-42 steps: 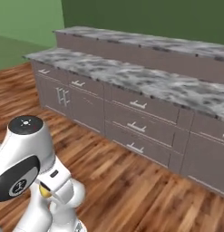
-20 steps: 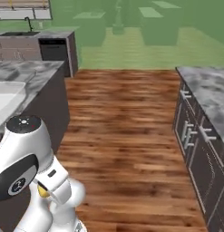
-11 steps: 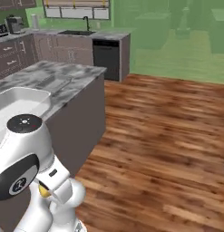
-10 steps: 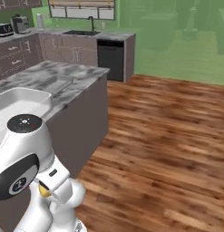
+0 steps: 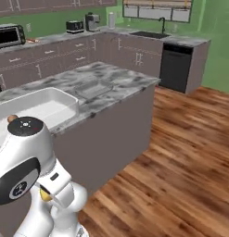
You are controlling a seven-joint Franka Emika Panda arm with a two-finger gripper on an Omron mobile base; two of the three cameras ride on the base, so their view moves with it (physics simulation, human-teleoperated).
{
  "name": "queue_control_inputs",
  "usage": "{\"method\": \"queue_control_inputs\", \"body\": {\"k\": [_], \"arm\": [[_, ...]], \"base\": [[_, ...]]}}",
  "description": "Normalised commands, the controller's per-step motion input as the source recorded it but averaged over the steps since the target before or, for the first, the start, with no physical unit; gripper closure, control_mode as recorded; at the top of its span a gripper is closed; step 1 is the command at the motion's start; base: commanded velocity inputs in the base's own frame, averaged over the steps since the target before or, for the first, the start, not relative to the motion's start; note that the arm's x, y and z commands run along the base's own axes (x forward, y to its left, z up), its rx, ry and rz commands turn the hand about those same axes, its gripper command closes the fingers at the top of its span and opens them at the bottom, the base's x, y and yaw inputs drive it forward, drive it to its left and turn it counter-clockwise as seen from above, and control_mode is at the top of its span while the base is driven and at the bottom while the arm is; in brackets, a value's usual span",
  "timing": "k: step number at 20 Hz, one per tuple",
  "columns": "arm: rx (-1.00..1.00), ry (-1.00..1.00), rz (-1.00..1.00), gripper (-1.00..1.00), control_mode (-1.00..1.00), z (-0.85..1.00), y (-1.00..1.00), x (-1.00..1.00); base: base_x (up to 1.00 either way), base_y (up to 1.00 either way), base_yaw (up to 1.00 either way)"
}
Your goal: Place the cold items (mango and onion) from the fridge in one tupperware on the dining counter. Place the warm items (hot dog and kebab skewer) in the stove area in another tupperware.
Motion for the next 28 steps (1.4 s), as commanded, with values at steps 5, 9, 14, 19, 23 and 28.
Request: {"method": "queue_control_inputs", "body": {"k": [5, 9, 14, 19, 23, 28], "arm": [[0.0, 0.0, 0.0, 1.0, 1.0, 0.0, 0.0, 0.0], [0.0, 0.0, 0.0, 1.0, 1.0, 0.0, 0.0, 0.0], [0.0, 0.0, 0.0, 1.0, 1.0, 0.0, 0.0, 0.0], [0.0, 0.0, 0.0, 1.0, 1.0, 0.0, 0.0, 0.0], [0.0, 0.0, 0.0, 1.0, 1.0, 0.0, 0.0, 0.0], [0.0, 0.0, 0.0, 1.0, 1.0, 0.0, 0.0, 0.0]], "base": [[0.23, -0.42, 0.66], [0.28, -0.42, 0.64], [0.29, -0.4, 0.61], [0.24, -0.44, 0.57], [0.35, -0.5, 0.51], [0.54, -0.47, 0.44]]}}
